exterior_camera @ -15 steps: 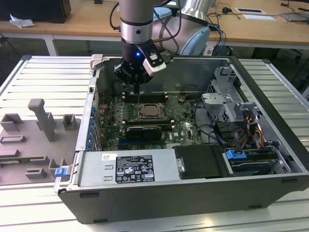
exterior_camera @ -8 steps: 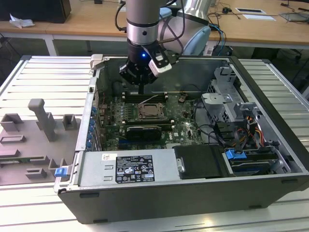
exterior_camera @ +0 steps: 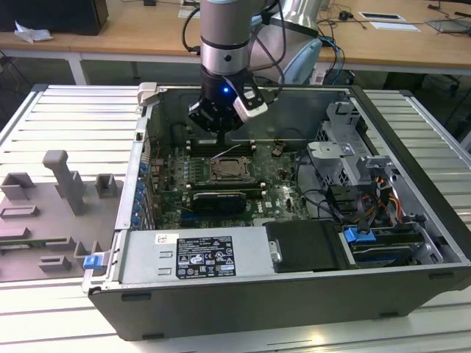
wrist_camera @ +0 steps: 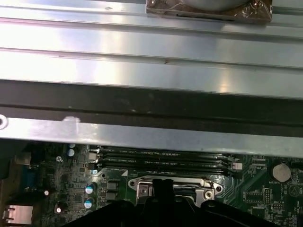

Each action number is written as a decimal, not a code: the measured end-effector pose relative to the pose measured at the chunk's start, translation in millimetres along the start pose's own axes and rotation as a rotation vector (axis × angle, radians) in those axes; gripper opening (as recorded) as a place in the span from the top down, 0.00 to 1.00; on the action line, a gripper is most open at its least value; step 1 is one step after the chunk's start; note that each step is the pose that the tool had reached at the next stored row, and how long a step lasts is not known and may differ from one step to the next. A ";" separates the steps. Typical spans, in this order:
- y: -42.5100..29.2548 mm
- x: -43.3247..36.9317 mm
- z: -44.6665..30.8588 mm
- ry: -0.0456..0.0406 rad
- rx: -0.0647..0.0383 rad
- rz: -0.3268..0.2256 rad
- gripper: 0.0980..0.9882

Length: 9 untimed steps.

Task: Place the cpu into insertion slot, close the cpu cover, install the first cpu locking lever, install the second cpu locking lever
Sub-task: 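Install the first cpu locking lever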

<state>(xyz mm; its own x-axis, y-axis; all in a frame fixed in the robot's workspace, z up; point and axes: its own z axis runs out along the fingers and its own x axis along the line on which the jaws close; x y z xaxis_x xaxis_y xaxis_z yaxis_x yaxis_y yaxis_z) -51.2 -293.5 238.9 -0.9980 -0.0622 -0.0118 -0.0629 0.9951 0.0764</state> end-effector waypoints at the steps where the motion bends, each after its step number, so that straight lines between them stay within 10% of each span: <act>1: -0.2 -0.3 3.0 0.0003 0.000 -0.007 0.99; 9: 1.1 -5.4 8.7 0.0005 0.000 -0.010 0.99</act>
<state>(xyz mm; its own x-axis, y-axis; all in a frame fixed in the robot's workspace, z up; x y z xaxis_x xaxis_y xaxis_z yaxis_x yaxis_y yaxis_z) -45.9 -291.3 230.3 -0.9973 -0.0722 -0.0121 -0.0729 0.9944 0.0764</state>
